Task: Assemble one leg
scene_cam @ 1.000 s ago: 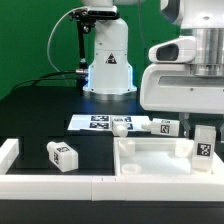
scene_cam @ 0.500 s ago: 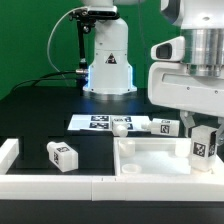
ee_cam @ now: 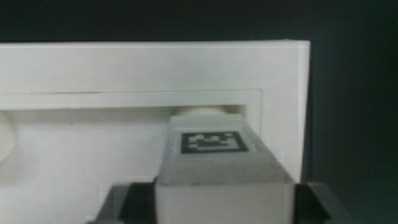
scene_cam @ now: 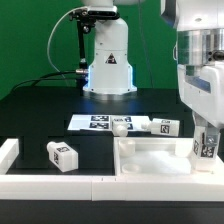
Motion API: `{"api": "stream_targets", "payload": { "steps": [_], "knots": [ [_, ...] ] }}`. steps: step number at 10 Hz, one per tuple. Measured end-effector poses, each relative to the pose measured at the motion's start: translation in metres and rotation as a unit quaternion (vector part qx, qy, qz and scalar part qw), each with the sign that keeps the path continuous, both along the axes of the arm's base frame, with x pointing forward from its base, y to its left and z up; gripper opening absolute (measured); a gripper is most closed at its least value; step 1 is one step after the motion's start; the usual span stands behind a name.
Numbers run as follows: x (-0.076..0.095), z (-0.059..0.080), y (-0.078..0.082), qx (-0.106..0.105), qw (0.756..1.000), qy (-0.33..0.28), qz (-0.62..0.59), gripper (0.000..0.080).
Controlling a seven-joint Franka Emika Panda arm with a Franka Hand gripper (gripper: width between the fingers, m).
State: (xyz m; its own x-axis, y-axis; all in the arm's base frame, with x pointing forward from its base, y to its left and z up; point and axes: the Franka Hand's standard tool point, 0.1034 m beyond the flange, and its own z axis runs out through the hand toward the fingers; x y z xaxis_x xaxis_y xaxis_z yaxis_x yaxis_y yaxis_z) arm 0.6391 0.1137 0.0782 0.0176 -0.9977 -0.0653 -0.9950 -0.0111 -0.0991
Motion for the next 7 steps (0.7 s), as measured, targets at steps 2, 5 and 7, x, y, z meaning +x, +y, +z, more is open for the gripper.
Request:
{"api": "stream_targets", "payload": {
  "steps": [2, 5, 7],
  "knots": [
    [-0.0006, 0.0007, 0.0018, -0.007, 0.997, -0.002, 0.077, 0.0452],
    [-0.0001, 0.0014, -0.001, -0.028, 0.949, -0.017, 0.315, 0.0627],
    [-0.0001, 0.001, -0.0017, -0.034, 0.929, -0.021, 0.367, 0.0648]
  ]
}}
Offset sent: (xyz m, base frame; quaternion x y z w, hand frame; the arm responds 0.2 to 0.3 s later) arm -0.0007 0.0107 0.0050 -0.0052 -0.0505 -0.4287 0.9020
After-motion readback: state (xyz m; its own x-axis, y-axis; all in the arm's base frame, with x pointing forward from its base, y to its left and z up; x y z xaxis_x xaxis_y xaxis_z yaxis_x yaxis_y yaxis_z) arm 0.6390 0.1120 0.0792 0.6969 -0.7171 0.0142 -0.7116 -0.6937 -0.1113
